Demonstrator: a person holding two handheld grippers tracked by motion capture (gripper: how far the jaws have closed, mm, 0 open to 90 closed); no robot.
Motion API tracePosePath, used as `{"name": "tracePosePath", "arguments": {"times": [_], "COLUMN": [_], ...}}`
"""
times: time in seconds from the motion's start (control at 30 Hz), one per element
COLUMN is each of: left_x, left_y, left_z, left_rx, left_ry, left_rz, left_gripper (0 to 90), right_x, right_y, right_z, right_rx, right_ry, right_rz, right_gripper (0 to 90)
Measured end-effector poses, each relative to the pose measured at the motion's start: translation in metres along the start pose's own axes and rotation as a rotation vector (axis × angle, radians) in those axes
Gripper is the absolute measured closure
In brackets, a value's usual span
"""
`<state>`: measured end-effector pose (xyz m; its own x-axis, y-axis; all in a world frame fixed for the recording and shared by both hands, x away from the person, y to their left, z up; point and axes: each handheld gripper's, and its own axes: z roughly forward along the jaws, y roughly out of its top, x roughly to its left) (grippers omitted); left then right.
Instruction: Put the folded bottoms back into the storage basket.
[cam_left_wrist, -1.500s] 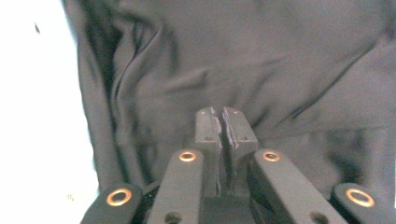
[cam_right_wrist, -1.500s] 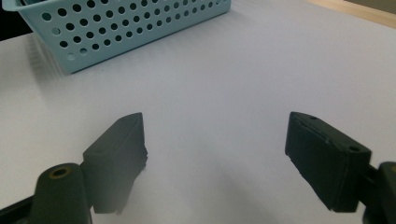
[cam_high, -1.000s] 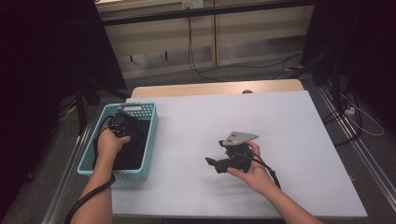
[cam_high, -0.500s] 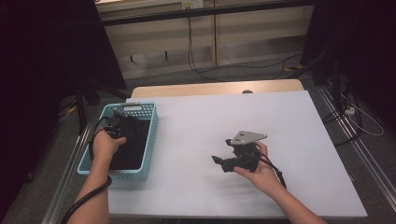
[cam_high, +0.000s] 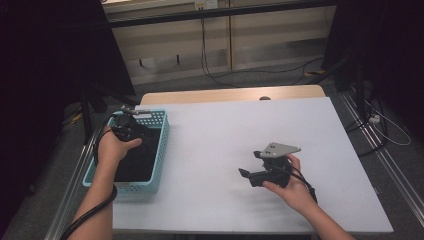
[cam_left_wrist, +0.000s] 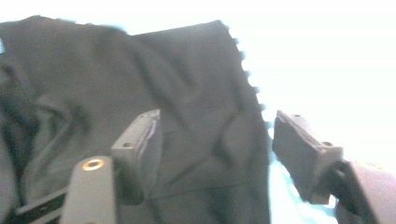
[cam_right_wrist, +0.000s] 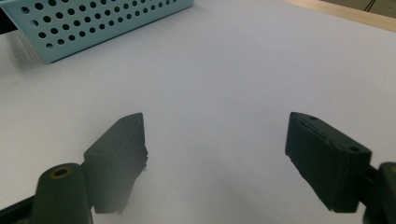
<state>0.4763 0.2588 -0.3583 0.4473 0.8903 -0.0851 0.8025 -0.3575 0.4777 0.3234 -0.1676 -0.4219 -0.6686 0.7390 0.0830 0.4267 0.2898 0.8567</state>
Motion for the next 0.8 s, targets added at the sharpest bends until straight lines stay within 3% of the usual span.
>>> {"name": "tracePosePath", "arguments": {"times": [0.3, 0.8], "left_x": [-0.036, -0.083], "left_y": [0.01, 0.011], "left_z": [-0.005, -0.002], "left_rx": [-0.024, -0.056], "left_ry": [-0.087, -0.177], "left_rz": [0.074, 0.174], "left_gripper": [25.8, 22.9], "right_x": [-0.011, -0.02], "right_y": [-0.01, -0.022], "right_z": [-0.024, -0.037], "right_rx": [-0.013, -0.005], "right_ry": [-0.027, -0.035], "right_rz": [0.031, 0.047], "right_gripper": [19.7, 19.4]}}
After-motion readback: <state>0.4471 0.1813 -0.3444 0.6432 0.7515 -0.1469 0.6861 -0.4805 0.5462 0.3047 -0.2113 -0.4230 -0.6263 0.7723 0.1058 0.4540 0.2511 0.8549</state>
